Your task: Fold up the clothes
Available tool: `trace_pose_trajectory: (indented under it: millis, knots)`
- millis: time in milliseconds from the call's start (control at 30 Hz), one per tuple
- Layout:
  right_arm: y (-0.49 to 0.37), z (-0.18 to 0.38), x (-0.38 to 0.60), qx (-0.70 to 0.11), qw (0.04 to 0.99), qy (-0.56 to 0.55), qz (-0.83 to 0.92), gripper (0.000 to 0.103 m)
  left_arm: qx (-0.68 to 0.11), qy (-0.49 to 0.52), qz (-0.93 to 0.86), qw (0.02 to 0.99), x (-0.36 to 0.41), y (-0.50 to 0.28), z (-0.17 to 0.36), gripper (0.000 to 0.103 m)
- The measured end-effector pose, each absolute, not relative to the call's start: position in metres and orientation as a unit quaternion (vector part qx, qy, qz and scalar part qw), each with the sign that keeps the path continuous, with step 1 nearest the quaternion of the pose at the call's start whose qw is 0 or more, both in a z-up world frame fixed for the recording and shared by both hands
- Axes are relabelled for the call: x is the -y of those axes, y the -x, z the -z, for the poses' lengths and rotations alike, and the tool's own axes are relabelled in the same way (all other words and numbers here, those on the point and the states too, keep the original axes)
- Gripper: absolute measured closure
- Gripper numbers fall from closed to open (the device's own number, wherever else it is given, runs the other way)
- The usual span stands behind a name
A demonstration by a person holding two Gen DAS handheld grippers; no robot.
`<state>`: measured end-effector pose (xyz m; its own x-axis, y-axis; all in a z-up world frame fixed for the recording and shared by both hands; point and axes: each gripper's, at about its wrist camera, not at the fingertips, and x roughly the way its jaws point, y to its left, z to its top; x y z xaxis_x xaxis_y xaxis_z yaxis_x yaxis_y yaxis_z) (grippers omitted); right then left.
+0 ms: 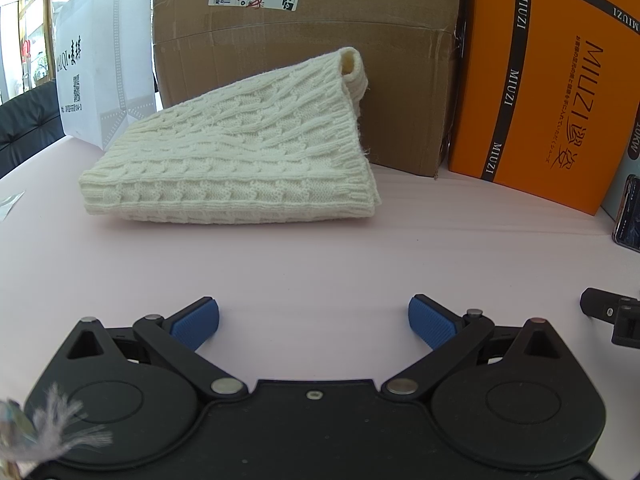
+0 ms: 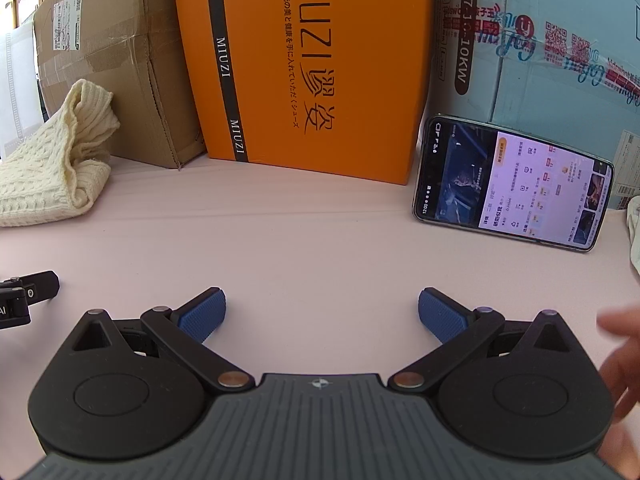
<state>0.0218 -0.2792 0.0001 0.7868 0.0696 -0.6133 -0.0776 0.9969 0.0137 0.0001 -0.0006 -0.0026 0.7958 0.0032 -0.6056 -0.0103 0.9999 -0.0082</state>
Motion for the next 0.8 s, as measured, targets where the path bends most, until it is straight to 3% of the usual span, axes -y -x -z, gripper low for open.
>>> trace_pose_trajectory:
  millis: [800]
  knots:
    - [-0.0233,0.0011,0.2777,-0.324,0.945,0.007,-0.039,0.000,-0.320,0.006,-0.004,0.948,0.0010,-0.0003,0.0022,0.000]
